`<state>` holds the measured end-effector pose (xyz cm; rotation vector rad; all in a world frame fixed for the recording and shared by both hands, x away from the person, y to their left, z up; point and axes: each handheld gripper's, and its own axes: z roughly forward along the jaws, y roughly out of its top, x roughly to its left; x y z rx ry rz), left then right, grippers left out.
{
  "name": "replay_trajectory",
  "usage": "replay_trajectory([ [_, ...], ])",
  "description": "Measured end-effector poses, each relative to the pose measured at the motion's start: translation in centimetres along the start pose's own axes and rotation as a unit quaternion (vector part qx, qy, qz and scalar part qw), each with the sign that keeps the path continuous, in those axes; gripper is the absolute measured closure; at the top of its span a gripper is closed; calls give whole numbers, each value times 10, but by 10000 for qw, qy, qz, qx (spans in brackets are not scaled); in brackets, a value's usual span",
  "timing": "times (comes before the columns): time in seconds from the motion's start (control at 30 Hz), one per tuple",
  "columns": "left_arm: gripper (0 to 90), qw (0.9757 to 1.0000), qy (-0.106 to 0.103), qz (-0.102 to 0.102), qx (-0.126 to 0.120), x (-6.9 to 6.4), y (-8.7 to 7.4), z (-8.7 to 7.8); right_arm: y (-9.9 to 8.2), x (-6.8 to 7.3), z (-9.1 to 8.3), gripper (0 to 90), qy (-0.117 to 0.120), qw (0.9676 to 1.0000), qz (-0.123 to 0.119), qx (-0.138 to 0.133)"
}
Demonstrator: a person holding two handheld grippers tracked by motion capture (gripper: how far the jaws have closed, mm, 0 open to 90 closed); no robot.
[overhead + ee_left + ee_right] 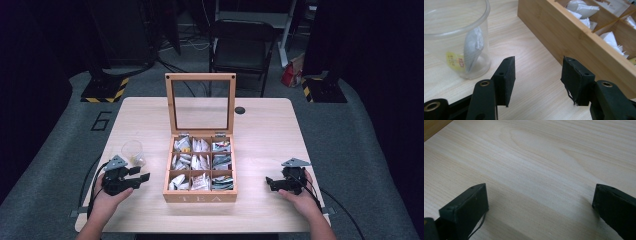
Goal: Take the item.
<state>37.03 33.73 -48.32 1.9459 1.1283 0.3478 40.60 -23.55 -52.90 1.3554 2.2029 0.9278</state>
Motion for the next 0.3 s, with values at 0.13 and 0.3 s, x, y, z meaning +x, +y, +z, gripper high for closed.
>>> replay_trajectory([
  [0.13, 442, 10000, 26, -6, 58, 1, -4, 4, 0, 0, 0, 0, 1, 10000, 2, 1],
  [0.3, 435, 10000, -24, -3, 87, 0, -4, 4, 0, 0, 0, 0, 0, 10000, 3, 0],
])
